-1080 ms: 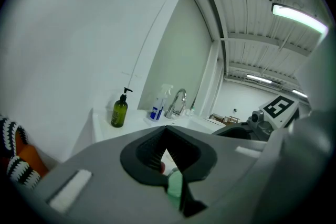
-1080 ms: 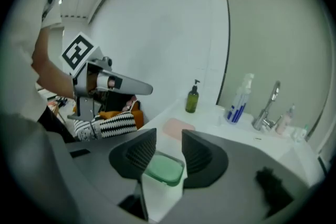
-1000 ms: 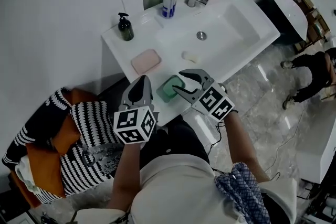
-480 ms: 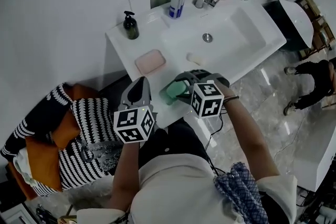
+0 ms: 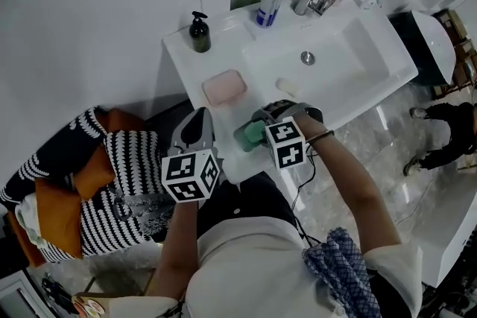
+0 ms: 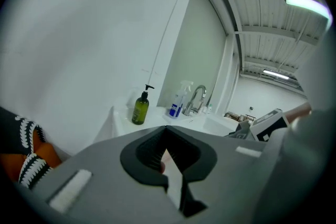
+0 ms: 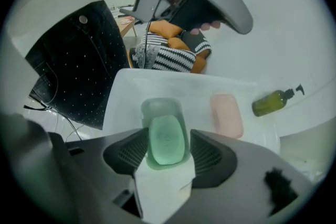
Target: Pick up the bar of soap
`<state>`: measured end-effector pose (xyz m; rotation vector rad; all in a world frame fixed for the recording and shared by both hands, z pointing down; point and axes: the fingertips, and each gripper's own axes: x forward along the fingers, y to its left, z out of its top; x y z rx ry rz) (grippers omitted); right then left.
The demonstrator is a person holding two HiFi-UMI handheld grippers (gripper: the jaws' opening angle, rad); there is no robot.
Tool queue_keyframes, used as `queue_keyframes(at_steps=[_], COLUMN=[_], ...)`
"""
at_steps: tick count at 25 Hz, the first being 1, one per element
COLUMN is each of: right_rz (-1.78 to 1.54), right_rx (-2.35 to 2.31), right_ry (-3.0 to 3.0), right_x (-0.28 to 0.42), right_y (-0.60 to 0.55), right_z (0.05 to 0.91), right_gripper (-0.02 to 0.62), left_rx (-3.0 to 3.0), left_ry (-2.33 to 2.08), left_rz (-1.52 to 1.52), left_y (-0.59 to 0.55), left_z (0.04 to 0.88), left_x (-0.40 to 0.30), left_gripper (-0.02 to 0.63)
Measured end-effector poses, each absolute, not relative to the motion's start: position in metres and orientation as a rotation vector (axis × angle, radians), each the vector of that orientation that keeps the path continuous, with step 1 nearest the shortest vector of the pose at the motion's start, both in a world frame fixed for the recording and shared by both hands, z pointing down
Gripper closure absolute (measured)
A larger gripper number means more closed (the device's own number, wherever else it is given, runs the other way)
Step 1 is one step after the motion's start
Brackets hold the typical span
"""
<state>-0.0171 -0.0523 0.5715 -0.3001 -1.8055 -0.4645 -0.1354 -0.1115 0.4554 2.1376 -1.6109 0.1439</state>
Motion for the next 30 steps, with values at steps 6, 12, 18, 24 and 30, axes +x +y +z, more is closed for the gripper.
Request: queue_keyframes(at_steps=[6,12,18,24,30], right_rz=[-0.457,-0.479,-0.511,-0.498,-0.488], right_rx=[-0.332,-0.349,-0.277,-0.261,-0.279], right_ry=[-1.768,-1.764,-1.756,-1.762,-1.74], right_x=[-0.012,-0.016,-0.018,-0.019,-0.021], right_y=[-0.056,-0.059,-0.068,-0.071,-0.072], right_z=[0.588,0.595,0.606,0.609,0.613], right_gripper=[0.359,0.359,0.354,0.354,0.345], left_rx=[2.087,2.078,2.105,2.087,2.091], left_ry=[-1.651,-1.677,-1.697,-1.698,-1.691], left_rz=[0.139,0.159,0.196,0.19,0.189], left_y=[-0.115,-0.118,-0.12,-0.118,-0.117], left_z=[0.461,0.462,0.46,0.463,0.465], left_x=[-0.152,-0.159,-0.16,-0.161,-0.154], left_gripper=[0.597,0.597,0.597,0.598,0.597])
